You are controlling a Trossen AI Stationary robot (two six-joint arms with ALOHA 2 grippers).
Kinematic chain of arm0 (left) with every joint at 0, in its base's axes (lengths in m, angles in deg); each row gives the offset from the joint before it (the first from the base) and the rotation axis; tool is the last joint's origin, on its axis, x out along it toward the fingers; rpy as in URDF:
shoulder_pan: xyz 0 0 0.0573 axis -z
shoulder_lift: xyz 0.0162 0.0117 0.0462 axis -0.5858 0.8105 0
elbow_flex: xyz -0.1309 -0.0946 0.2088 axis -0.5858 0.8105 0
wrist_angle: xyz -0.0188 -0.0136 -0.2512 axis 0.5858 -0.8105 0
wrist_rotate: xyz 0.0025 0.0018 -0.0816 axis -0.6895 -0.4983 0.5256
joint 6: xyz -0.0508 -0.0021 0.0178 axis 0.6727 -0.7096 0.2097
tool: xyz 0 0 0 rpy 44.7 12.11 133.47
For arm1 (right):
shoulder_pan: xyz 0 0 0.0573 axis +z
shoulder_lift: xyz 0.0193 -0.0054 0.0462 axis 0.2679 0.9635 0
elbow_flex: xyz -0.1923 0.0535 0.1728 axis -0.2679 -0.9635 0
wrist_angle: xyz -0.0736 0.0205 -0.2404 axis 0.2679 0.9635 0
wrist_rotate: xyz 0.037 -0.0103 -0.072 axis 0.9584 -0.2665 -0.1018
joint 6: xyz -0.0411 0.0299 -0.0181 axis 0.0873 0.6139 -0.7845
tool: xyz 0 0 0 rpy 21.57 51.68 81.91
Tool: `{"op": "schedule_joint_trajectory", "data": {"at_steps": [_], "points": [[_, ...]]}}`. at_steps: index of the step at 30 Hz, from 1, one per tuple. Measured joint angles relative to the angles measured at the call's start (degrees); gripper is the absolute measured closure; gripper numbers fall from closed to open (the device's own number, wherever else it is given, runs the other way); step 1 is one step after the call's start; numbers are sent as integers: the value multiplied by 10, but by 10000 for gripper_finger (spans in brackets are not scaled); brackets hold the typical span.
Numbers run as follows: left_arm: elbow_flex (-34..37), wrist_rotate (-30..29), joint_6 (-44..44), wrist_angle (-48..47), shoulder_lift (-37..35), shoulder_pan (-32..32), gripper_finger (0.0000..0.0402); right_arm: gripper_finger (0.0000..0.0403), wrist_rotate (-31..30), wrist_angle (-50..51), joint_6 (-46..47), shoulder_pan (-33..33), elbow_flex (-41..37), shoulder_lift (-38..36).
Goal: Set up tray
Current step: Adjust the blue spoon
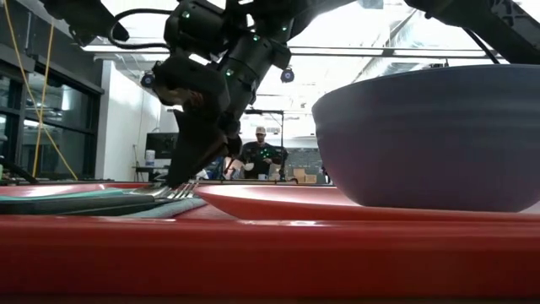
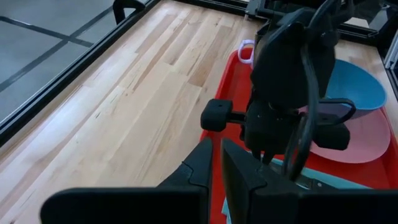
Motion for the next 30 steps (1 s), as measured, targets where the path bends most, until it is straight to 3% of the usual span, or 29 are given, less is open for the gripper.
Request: {"op": "schedule_joint_trajectory", "data": {"at_steps": [12, 30], "points": [[0, 6, -10, 0, 0, 0, 341, 403, -2, 10, 1, -3, -12, 2], [0, 9, -13, 0, 0, 0, 341, 403, 14, -73, 19, -4, -12, 2]]}}
